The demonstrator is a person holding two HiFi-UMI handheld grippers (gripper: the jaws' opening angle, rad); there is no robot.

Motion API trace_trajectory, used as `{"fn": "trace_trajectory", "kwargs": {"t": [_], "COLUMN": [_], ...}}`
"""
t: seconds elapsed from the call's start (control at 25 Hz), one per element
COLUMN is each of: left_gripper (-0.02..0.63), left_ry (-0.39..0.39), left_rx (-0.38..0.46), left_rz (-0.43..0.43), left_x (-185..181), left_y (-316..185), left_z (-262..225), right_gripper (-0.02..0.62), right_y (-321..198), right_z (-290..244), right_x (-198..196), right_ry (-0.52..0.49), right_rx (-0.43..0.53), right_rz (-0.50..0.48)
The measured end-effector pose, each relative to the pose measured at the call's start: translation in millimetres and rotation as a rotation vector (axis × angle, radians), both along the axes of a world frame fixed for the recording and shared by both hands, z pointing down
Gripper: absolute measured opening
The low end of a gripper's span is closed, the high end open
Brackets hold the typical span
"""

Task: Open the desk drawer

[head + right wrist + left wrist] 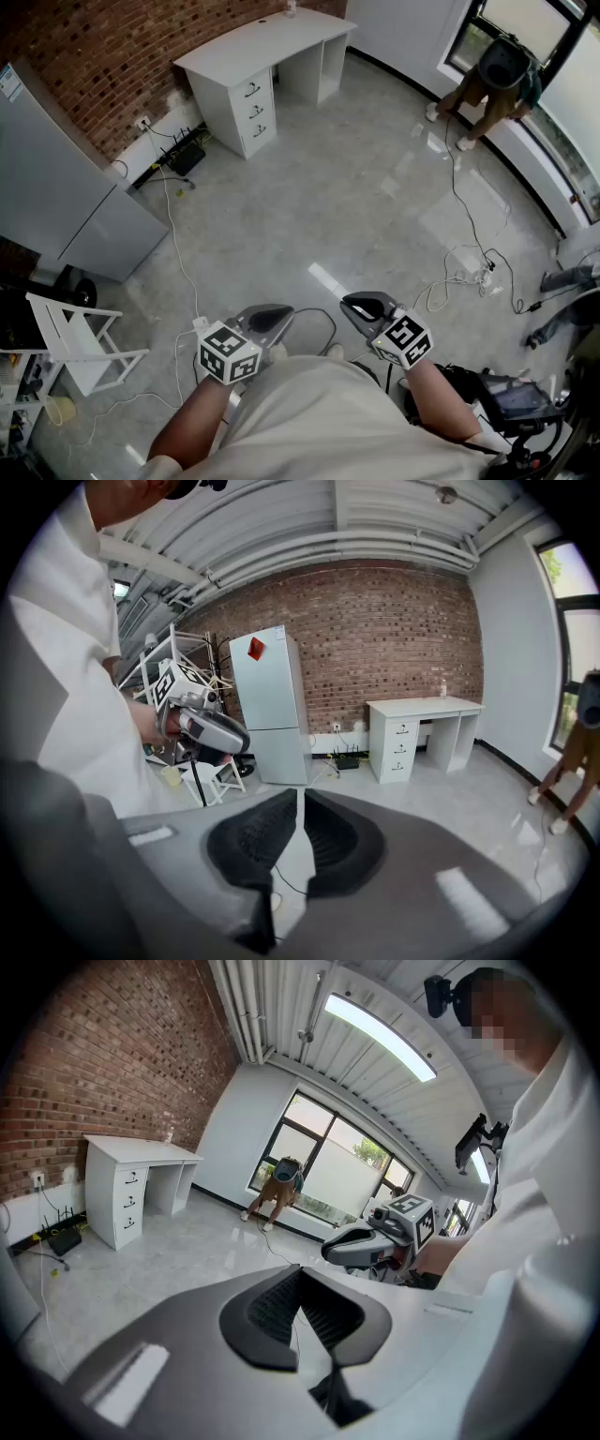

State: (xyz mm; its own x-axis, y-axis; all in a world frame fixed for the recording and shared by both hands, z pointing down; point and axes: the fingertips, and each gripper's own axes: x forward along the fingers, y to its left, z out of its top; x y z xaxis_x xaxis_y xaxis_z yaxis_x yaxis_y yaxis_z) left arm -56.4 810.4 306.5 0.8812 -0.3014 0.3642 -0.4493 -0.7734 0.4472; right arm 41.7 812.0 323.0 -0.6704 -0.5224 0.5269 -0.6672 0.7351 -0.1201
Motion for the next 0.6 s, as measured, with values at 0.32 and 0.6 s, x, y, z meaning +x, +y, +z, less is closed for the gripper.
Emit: {"fn": "trace_trajectory", "kwargs": {"t": [0.32, 0.6], "left_gripper": [0.003, 0.003], "left_ry": [0.029, 0.026], "left_rx": [-0.037, -0.071], "left_rz": [0.008, -0.029], "left_x": [-71.7, -72.5], "left_y": [-30.1, -80.1], "left_z": [15.6, 38.4], "right_gripper": [0.025, 0.024], "right_y": [-32.3, -79.9], "right_z": [26.4, 49.3], "right_x": [-78.4, -77.6], "right_ry": [0.016, 0.074], "right_rx": [-0.024, -0.035], "right_rz": [-0.021, -0.094]}}
